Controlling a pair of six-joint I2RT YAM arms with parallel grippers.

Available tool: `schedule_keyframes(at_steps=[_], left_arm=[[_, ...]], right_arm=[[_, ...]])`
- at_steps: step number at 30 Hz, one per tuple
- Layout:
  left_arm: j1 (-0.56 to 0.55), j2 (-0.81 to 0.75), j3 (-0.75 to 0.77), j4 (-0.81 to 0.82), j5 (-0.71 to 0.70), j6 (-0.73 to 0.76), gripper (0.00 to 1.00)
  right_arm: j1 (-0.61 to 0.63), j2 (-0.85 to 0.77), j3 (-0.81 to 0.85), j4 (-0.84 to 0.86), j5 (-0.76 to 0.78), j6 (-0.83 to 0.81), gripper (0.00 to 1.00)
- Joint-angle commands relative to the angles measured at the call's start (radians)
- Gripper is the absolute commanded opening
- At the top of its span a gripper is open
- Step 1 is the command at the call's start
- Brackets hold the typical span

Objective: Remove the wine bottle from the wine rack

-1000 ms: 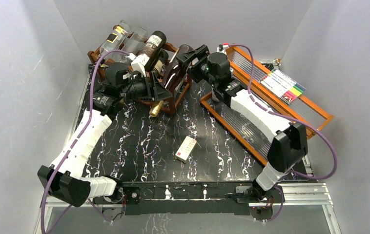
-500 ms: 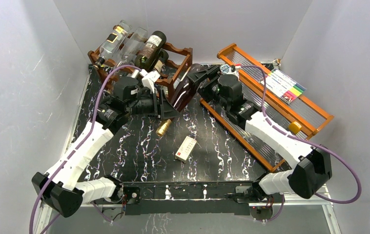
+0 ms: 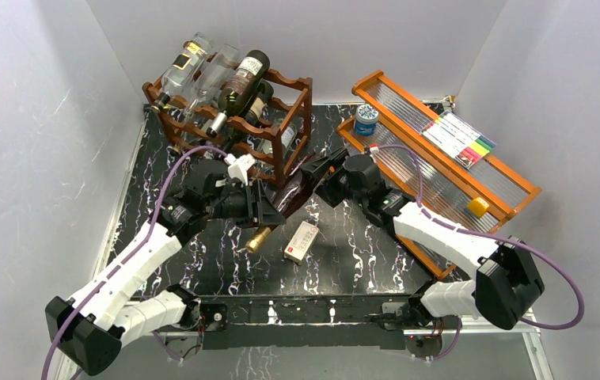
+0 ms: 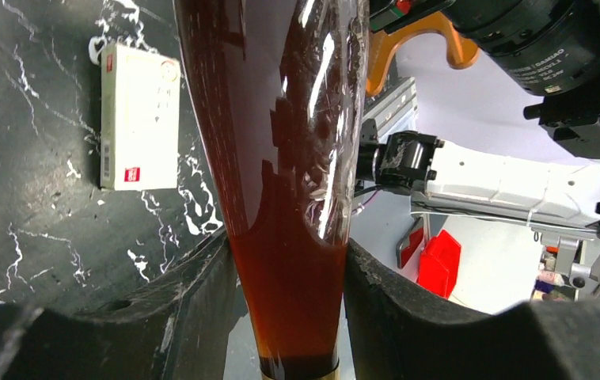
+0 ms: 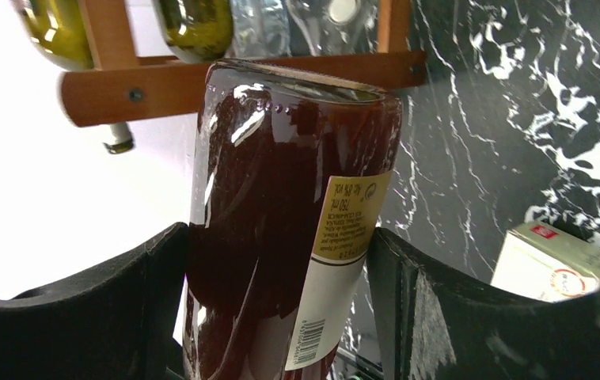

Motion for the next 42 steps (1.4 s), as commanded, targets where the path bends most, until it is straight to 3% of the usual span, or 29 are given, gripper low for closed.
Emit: schedule_keyframes(at_steps=[1,13,19,23,29,37,42], left_arm=[[0.019,-0.079,-0.023,0.201,-0.091,-0.081,0.0],[0.02,-0.052,-0.16,0.223,-0.156,-0.12,0.0],[0.02,-0.069,-0.246,0.301,-0.204,-0.168,0.0],[0.019,-0.092,-0.305,0.375,-0.23,-0.191,0.0],[0.021,-0.109,-0.335,0.348,-0.255,-0.167,0.0],[0.02,-0.097,-0.227,0.215,-0.225,-0.232,0.0],[0.019,-0.074,-0.155,0.156,-0.207,-0.278,0.0]], right_arm=[[0.029,-0.017,-0.011,0.142,-0.093,-0.094,0.67],[0.033,0.113,-0.093,0.226,-0.113,-0.108,0.71],[0.032,0.176,-0.091,0.231,-0.134,-0.123,0.97],[0.016,0.195,-0.092,0.186,-0.132,-0.122,0.98],[-0.049,0.172,-0.128,0.202,-0.194,-0.13,0.98],[-0.051,0.119,0.027,0.102,-0.35,-0.766,0.98],[0.012,-0.021,0.002,0.147,-0.475,-1.153,0.98]])
